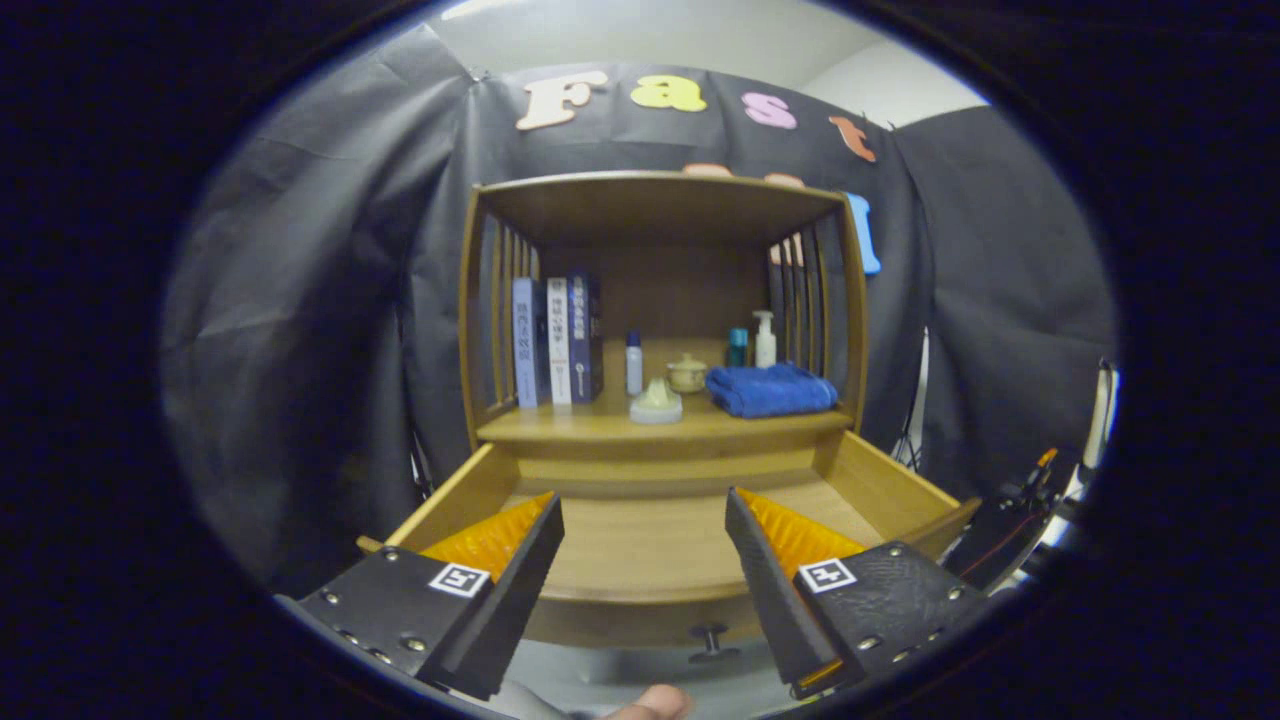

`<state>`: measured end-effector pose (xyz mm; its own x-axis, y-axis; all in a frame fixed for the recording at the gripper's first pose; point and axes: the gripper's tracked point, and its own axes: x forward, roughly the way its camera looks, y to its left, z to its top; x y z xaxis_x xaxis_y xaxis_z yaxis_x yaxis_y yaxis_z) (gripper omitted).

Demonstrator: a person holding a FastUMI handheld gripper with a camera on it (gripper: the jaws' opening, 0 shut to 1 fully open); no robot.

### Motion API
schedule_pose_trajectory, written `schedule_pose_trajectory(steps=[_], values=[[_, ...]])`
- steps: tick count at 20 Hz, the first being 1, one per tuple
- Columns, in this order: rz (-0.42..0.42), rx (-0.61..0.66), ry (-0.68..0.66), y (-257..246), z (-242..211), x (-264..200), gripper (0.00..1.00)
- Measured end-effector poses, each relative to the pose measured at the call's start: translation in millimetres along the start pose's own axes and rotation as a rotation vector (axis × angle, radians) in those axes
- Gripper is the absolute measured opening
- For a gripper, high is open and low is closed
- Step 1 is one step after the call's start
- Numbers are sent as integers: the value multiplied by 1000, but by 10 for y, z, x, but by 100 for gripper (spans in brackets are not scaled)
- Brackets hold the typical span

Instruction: Pull open the drawer, take out the items inside it, and place them on the countertop above the cabinet.

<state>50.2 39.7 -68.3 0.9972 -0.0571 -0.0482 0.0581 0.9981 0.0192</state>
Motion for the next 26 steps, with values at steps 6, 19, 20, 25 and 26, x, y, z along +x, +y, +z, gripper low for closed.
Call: schedule_pose_trajectory(steps=[6, 19, 20, 25, 26], values=[[-25, 44, -2, -243, -421, -19, 99], [-18, 15, 125, -292, -1044, 16, 99], [-22, 1, 126, -306, -1083, 0, 99], [-15, 40, 90, -335, -1082, 55, 98], [-14, 31, 94, -344, -1087, 56, 97]])
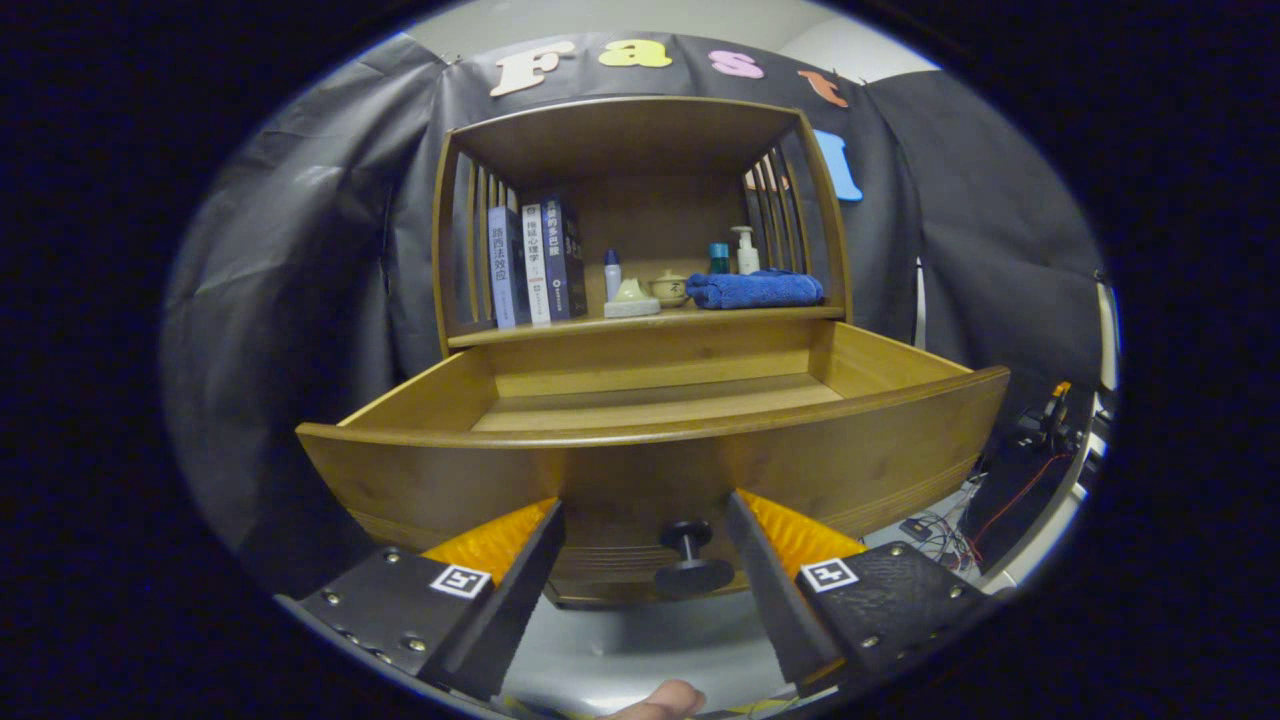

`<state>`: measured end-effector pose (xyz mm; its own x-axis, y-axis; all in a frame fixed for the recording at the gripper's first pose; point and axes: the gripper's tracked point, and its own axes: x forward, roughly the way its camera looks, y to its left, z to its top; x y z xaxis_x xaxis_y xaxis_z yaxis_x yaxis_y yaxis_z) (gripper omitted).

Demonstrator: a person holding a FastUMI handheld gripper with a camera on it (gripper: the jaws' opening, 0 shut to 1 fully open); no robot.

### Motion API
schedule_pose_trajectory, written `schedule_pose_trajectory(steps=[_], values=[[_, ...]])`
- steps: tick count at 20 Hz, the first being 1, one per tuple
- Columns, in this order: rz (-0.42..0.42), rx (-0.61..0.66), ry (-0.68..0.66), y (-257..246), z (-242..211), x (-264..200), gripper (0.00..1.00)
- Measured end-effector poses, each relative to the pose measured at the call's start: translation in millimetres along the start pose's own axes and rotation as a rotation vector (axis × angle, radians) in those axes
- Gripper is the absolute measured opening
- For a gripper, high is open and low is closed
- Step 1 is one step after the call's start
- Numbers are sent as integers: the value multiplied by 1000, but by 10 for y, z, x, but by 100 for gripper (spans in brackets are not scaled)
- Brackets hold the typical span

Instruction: Pull open the drawer, take out the items inside it, and place them on the countertop above the cabinet.

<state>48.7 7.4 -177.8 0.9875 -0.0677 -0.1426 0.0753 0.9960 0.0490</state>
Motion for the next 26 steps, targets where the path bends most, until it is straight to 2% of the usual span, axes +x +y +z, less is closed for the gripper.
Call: schedule_pose_trajectory(steps=[5, 15, 19, 26], values=[[4, -9, -5, -4, 81, 105, 97], [25, -20, -49, 50, 444, 938, 98], [23, -63, -47, 57, 532, 1181, 97], [27, -39, -74, 77, 610, 1578, 97]])
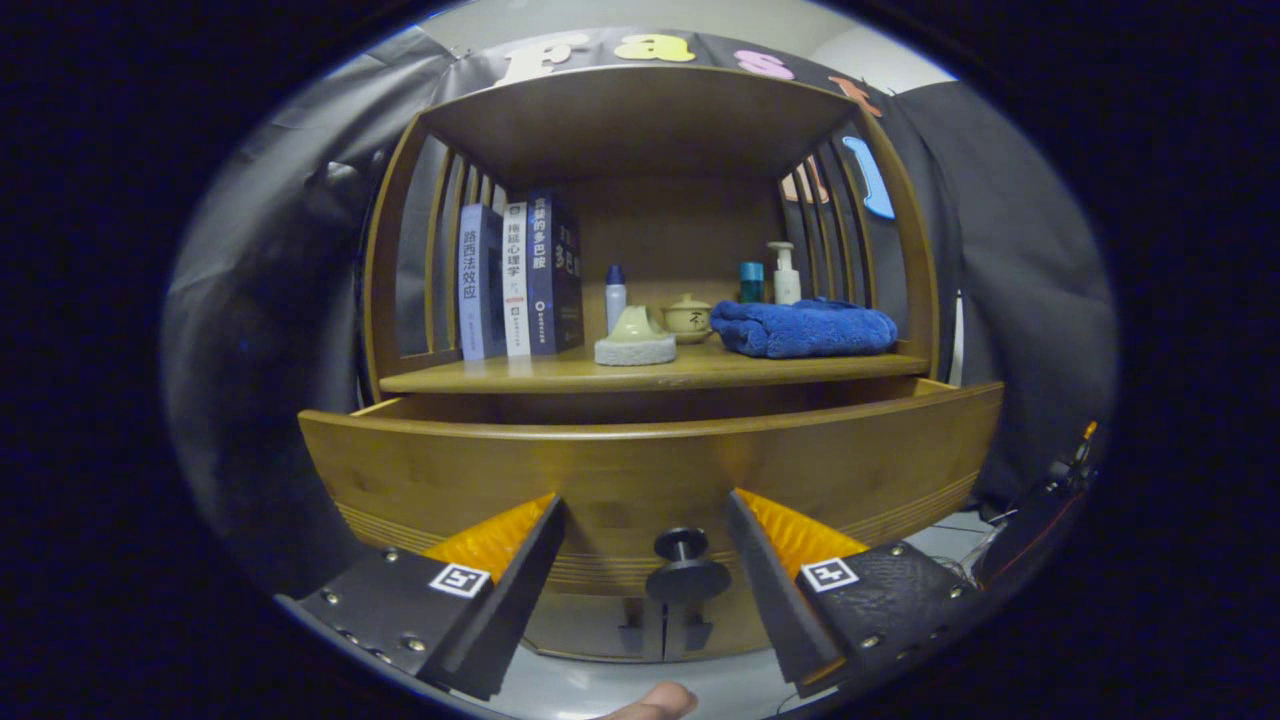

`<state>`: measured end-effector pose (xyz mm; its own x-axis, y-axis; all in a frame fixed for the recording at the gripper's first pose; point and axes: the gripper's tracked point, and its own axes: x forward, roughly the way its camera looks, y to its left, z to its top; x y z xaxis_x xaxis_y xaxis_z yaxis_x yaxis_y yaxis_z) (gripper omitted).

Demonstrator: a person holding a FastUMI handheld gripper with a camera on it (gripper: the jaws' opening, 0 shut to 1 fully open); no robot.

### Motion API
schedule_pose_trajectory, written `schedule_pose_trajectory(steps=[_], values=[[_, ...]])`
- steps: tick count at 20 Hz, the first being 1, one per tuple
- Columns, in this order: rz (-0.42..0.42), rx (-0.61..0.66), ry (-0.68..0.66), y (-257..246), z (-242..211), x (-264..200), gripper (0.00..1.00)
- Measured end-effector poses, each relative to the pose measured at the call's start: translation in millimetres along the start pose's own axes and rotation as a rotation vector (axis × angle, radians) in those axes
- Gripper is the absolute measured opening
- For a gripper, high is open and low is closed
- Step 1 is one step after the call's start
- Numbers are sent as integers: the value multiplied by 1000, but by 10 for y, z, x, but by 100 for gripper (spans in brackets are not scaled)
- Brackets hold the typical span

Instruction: Pull open the drawer, take out the items inside it, and place them on the countertop above the cabinet.

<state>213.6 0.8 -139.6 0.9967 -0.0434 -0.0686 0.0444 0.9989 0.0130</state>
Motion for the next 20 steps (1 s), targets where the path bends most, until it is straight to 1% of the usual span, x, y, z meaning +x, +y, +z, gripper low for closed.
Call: schedule_pose_trajectory(steps=[6, 20], values=[[-3, 5, -9, 18, 47, 406, 98], [-11, 19, -8, 35, 91, 735, 98]])
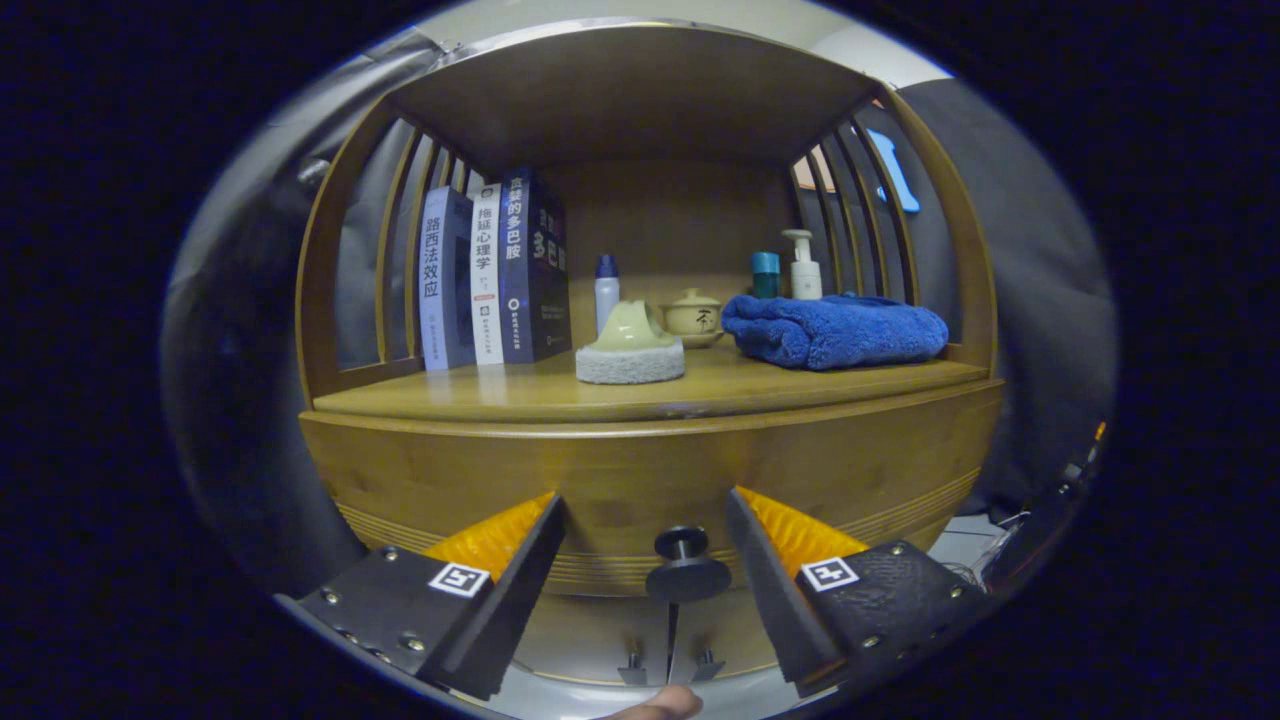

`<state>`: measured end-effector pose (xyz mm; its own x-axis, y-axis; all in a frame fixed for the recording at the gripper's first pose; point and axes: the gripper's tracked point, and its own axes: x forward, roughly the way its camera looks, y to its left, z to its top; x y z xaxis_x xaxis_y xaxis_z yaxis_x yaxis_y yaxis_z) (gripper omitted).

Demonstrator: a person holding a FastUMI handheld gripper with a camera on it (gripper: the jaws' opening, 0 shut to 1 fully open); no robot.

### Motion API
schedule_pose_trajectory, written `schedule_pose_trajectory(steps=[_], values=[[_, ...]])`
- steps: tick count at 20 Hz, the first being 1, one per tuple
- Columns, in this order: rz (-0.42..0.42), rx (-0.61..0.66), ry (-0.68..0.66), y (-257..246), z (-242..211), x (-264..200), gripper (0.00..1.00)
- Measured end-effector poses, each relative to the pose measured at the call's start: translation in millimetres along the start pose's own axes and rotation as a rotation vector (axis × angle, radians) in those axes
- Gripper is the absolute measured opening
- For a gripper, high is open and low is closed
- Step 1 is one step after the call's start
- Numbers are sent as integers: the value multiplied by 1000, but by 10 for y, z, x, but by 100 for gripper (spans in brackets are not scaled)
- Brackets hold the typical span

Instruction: Pull open the drawer, take out the items inside it, and place them on the countertop above the cabinet.

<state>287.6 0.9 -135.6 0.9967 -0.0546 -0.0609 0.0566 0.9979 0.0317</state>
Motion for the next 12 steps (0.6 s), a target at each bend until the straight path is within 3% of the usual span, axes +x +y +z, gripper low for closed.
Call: schedule_pose_trajectory(steps=[7, 12], values=[[16, 57, 48, 35, -26, -25, 98], [-13, 19, 91, 51, 90, -409, 98]])
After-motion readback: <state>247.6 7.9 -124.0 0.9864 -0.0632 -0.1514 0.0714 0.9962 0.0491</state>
